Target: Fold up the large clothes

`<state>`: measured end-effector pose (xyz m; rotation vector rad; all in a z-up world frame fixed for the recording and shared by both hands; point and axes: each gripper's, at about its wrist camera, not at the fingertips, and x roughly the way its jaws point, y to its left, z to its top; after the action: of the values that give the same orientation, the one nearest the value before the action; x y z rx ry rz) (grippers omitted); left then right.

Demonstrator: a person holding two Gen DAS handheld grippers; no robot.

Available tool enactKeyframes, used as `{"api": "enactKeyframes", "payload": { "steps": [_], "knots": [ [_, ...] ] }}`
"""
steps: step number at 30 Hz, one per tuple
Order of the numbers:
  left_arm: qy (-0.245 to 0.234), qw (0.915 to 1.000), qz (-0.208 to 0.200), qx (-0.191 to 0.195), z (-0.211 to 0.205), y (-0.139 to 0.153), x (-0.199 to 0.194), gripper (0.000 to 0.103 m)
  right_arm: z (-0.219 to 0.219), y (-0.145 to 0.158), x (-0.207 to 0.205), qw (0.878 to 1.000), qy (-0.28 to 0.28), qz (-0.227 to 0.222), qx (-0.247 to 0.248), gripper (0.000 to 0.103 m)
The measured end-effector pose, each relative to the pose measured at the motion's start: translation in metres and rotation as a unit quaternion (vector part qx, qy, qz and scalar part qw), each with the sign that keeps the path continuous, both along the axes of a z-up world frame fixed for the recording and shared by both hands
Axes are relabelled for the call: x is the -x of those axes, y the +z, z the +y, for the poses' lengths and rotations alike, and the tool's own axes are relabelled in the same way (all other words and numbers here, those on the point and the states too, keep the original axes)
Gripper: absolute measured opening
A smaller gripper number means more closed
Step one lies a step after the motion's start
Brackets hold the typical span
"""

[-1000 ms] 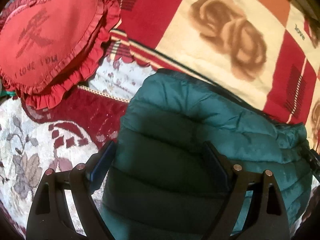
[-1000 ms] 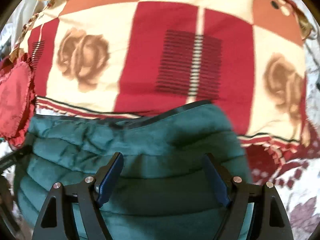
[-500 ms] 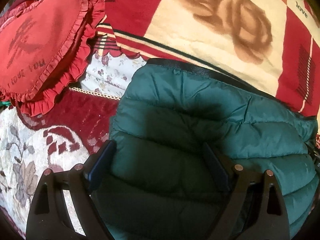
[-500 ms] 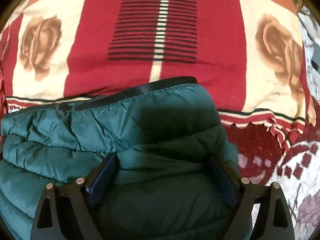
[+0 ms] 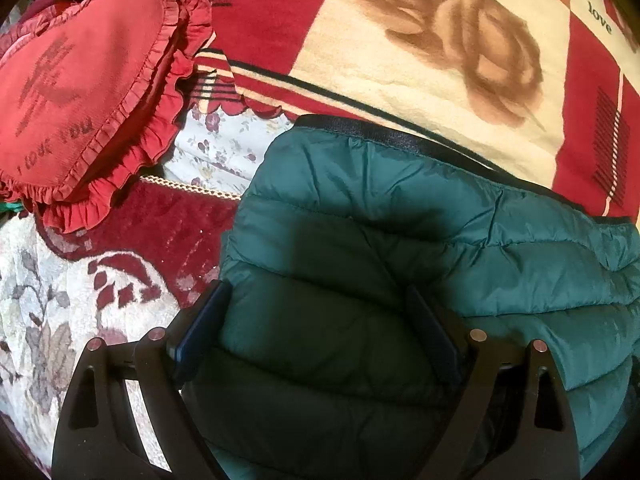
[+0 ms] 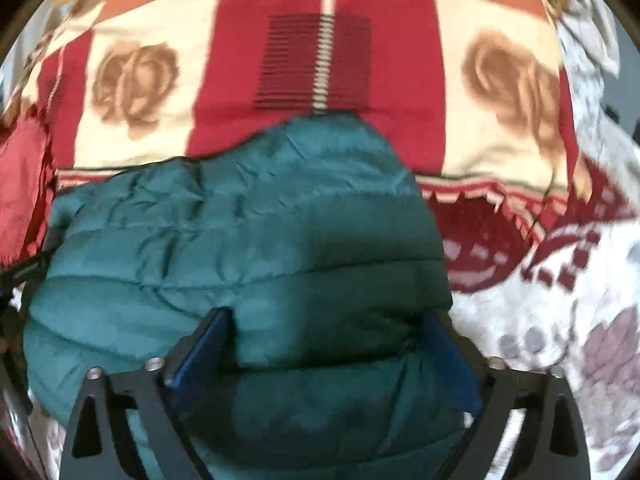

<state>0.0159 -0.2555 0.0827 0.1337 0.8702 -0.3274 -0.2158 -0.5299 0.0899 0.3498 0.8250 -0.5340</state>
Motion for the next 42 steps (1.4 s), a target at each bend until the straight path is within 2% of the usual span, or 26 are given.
{"api": "enactKeyframes", "payload": {
  "steps": [5,9,12,16,18,19,23,26,29,34,38,42],
  "knots": [
    [-0.003,0.9998,0.012,0.013,0.011,0.006,0.007,0.090,0.001,0.007,-0.001,1.000,-0.001,0.011,-0.008,0.103],
    [-0.014,0.9990,0.023,0.035,0.031,0.015,0.026,0.090,0.005,0.029,0.039,0.999,-0.002,-0.034,-0.038,0.102],
    [-0.025,0.9965,0.045,0.066,0.054,0.018,0.046,0.090,0.009,0.035,0.079,0.994,0.006,-0.066,-0.092,0.102],
    [-0.021,0.9895,0.087,0.114,0.095,0.012,0.073,0.090,0.022,0.022,0.118,0.985,0.005,-0.079,-0.156,0.102],
    [-0.008,0.9836,0.110,0.142,0.113,0.006,0.083,0.090,0.026,0.012,0.127,0.978,0.004,-0.085,-0.190,0.102],
    [0.004,0.9779,0.129,0.164,0.125,0.000,0.087,0.090,0.029,0.004,0.131,0.973,0.003,-0.091,-0.210,0.102],
    [0.042,0.9603,0.168,0.218,0.149,-0.015,0.098,0.090,0.034,-0.014,0.132,0.964,-0.006,-0.106,-0.244,0.103],
    [0.043,0.9531,0.179,0.240,0.152,-0.020,0.104,0.090,0.032,-0.025,0.124,0.955,-0.021,-0.123,-0.271,0.102],
    [0.044,0.9467,0.192,0.255,0.147,-0.025,0.105,0.090,0.031,-0.028,0.115,0.951,-0.024,-0.144,-0.274,0.103],
    [0.064,0.9447,0.185,0.263,0.139,-0.033,0.096,0.093,0.026,-0.035,0.094,0.945,-0.029,-0.153,-0.287,0.103],
    [0.077,0.9390,0.188,0.278,0.130,-0.035,0.090,0.095,0.020,-0.036,0.084,0.946,-0.034,-0.160,-0.280,0.103],
    [0.092,0.9401,0.184,0.272,0.123,-0.037,0.088,0.098,0.014,-0.039,0.079,0.944,-0.056,-0.161,-0.282,0.103]
  ]
}}
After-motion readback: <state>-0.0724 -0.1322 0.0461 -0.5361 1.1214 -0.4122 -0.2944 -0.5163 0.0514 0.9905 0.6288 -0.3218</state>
